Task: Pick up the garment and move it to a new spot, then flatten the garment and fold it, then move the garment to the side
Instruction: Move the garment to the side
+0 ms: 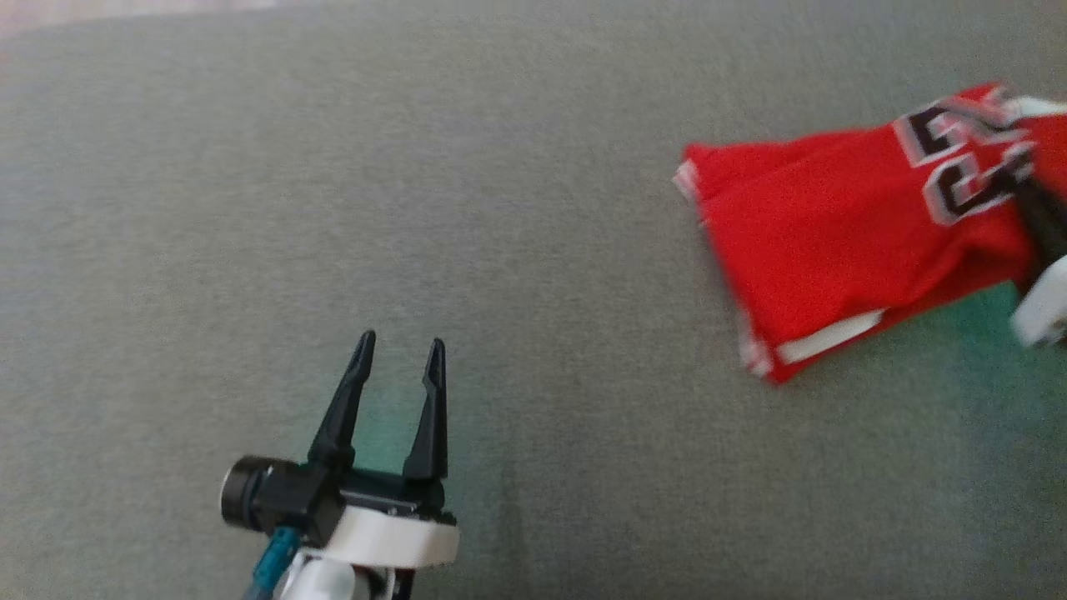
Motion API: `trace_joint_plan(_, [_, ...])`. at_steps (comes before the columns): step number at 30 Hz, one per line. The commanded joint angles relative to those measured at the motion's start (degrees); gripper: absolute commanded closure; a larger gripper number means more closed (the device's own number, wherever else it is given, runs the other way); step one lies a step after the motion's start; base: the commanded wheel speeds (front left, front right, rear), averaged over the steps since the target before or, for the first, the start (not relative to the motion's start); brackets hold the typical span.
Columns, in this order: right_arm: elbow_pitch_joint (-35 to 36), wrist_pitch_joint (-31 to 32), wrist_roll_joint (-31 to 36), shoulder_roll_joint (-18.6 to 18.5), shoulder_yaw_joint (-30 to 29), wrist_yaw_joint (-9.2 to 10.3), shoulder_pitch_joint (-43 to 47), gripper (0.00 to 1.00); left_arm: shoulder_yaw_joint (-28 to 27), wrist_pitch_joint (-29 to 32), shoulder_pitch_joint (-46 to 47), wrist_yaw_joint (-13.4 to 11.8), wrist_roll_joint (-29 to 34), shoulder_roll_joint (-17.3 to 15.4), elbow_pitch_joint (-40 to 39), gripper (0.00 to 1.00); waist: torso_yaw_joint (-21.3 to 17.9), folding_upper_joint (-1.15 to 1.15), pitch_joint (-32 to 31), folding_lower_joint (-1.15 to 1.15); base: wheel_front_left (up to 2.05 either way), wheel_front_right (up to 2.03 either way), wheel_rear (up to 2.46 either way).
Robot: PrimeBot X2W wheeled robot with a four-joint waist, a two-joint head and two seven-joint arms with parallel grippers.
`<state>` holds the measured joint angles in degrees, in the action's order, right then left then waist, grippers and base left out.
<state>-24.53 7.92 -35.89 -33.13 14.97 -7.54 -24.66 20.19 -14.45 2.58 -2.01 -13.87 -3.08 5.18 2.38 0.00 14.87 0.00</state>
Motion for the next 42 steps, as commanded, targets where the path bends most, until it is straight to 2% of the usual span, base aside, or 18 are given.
trace_joint_plan(1, [2.21, 0.36, 0.44, -3.9, -1.03, 0.05, -2.31, 1.0, -2.26, -0.55, 2.56, 0.5, 0.65, 0.2, -1.59, 0.0, -2.8, 0.0, 3.04, 0.0, 0.0, 0.0, 0.0])
trace_joint_plan(8, [3.92, 3.09, 1.22, -12.24, -5.71, 0.05, -5.8, 1.0, -3.54, -0.55, 4.88, 1.8, 2.07, 0.2, -1.4, 0.0, -6.27, 0.0, 6.95, 0.0, 0.0, 0.0, 0.0])
trace_joint_plan(13, [3.91, 4.12, 2.64, -15.32, -9.37, 0.05, -7.02, 1.0, -4.33, -0.55, 5.6, 2.12, 2.57, 0.2, -1.07, 0.0, -7.8, 0.0, 7.86, 0.0, 0.0, 0.0, 0.0])
trace_joint_plan(14, [3.72, 4.07, 3.41, -15.33, -9.96, 0.05, -7.27, 0.89, -4.44, -0.55, 5.74, 2.14, 2.59, 0.2, -0.99, 0.0, -8.01, 0.0, 7.94, 0.0, 0.0, 0.0, 0.0])
trace_joint_plan(15, [3.46, 3.97, 4.31, -15.03, -10.42, 0.05, -7.53, 0.51, -4.53, -0.55, 5.88, 2.16, 2.59, 0.2, -0.87, 0.0, -8.23, 0.0, 7.99, 0.0, 0.0, 0.0, 0.0])
trace_joint_plan(16, [3.13, 3.35, 5.7, -14.5, -11.08, 0.05, -7.89, 0.0, -4.55, -0.55, 6.08, 2.2, 2.55, 0.2, -0.72, 0.0, -8.34, 0.0, 8.03, 0.0, 0.0, 0.0, 0.0])
trace_joint_plan(20, [1.96, -1.82, 13.77, -8.48, -11.94, 0.05, -8.0, 0.0, -4.16, -0.55, 6.94, 2.4, 1.89, 0.2, 0.31, 0.0, -8.16, 0.0, 6.95, 0.0, 0.0, 0.0, 0.0])
trace_joint_plan(21, [1.96, -1.82, 13.77, -8.48, -11.94, 0.05, -8.0, 0.0, -4.16, -0.55, 6.94, 2.4, 1.89, 0.2, 0.31, 0.0, -8.16, 0.0, 6.95, 0.0, 0.0, 0.0, 0.0])
trace_joint_plan(22, [1.92, -4.25, 15.21, -4.96, -11.7, 0.05, -6.92, 0.0, -3.83, -0.55, 7.07, 2.33, 1.43, 0.2, 0.65, 0.0, -7.48, 0.0, 5.94, 0.0, 0.0, 0.0, 0.0])
trace_joint_plan(33, [2.53, -16.51, 17.44, 13.97, -5.53, 0.05, 5.95, 0.0, -3.2, -0.55, 3.87, 1.34, -0.65, 0.2, 2.12, 0.0, -1.69, 0.0, -2.13, 0.0, 0.0, 0.0, 0.0])
trace_joint_plan(38, [2.1, -21.56, 19.28, 20.52, -4.4, 0.05, 11.1, 0.0, -3.59, -0.55, 2.12, 0.25, -1.41, 0.2, 3.02, 0.0, -0.05, 0.0, -5.53, 0.0, 0.0, 0.0, 0.0])
trace_joint_plan(42, [3.84, -22.81, 22.62, 24.32, -6.68, 0.05, 14.99, 0.0, -3.78, -0.55, 0.91, -0.37, -1.96, 0.2, 3.22, 0.0, 0.45, 0.0, -8.23, 0.0, 0.0, 0.0, 0.0])
